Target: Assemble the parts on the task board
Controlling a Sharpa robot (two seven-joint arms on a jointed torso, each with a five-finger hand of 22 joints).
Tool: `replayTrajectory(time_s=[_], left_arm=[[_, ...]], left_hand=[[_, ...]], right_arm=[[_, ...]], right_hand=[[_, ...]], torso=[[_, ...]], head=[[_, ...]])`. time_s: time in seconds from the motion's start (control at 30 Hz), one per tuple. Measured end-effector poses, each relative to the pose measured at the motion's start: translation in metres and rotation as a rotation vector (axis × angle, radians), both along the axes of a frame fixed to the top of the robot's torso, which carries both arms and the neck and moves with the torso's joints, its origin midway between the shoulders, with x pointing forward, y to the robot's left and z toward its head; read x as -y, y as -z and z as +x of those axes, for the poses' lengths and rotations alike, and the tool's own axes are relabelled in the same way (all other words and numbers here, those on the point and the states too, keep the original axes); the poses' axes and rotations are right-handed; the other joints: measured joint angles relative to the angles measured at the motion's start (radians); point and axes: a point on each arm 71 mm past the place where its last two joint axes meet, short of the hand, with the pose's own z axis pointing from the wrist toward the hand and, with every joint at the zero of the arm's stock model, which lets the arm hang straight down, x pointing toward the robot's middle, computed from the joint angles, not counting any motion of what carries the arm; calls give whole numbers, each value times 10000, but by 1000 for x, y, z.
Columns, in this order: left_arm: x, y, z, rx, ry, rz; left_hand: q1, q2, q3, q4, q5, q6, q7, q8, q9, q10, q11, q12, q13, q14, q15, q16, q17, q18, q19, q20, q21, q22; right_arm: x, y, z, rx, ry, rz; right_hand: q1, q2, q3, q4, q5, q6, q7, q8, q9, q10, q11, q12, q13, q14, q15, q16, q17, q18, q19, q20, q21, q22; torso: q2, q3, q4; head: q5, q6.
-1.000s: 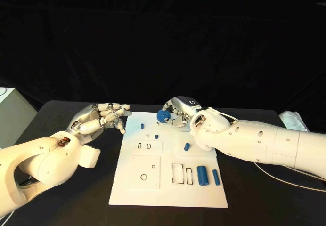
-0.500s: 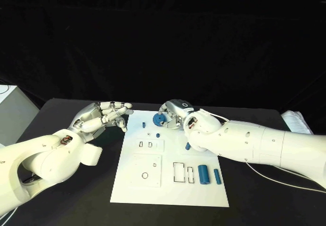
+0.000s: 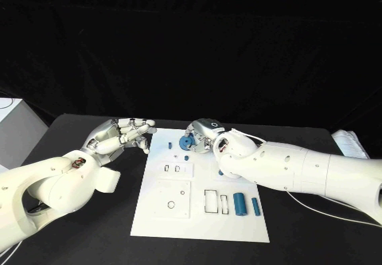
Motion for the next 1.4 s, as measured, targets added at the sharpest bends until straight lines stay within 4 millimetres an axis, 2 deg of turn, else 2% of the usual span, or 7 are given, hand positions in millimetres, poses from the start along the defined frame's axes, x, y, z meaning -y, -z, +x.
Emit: replayTrajectory(time_s=[1.0,1.07,1.13,1.17,1.23,1.27,1.4], left_arm=[[0,0,0,-6,-9,10],[-1,0,0,-7,-9,10],[-1,0,0,-7,-9,11],[0,0,0,-8,-8,11],[0,0,0,-8,-7,11],[-1,0,0,-8,-8,11],[-1,0,0,-10,-11,13]], left_hand=[[0,0,28,-29,1,0,0,0,10,0,0,0,9,0,0,0,-12,0,1,1,70,24],[0,0,28,-28,1,0,0,0,9,0,0,0,10,0,0,0,-11,1,1,1,70,24],[0,0,28,-29,1,0,0,0,9,0,0,0,9,0,0,0,-11,0,1,1,70,24],[0,0,28,-28,0,0,0,0,9,0,0,0,9,0,0,0,-11,0,1,1,70,24],[0,0,28,-28,1,0,0,0,9,0,0,0,9,0,0,0,-11,1,1,1,70,23],[0,0,28,-28,1,0,0,0,8,0,0,0,9,0,0,0,-11,1,1,1,70,23],[0,0,28,-28,1,0,0,0,8,0,0,0,8,0,0,0,-11,1,1,1,70,23]], right_arm=[[1,4,4,168,193,-247],[1,4,4,161,192,-242],[2,4,5,136,219,-239],[2,4,5,85,228,-233],[2,6,5,-41,222,-209],[2,7,5,-161,217,-176],[4,9,7,-646,231,-8]], right_hand=[[-104,-106,4,11,-46,11,-10,4,0,0,0,0,0,15,15,0,-3,0,0,0,-1,6],[-267,-261,-34,50,-57,20,-26,20,1,1,7,-74,0,11,19,0,-3,1,0,0,-1,5],[-608,-360,-224,245,-265,-265,-33,56,90,-2,155,-305,0,-11,162,-1,-4,1,-14,32,-1,5],[-811,-377,-486,430,-425,-636,37,-158,58,-16,235,-424,-1,-4,257,-1,-4,1,-3,154,-1,5],[-974,-255,-1305,764,-600,-976,106,-471,-126,-1,288,-515,0,-21,304,-1,-4,1,-7,277,-1,5],[-1081,-148,-1882,1092,-631,-1039,139,-564,-182,19,308,-532,-1,14,338,-1,-4,0,0,292,-1,4],[-1101,84,-2827,1876,-631,-1024,195,-585,-219,-7,350,-532,0,-21,374,-1,-4,1,0,292,-1,4]], torso=[[7,6,-27],[7,6,-27],[7,7,-29],[7,7,-29],[7,7,-28],[7,7,-28],[7,6,-22]], head=[[-7,-30],[-7,-31],[-7,-31],[-9,-31],[-18,-34],[-23,-37],[-25,-49]])
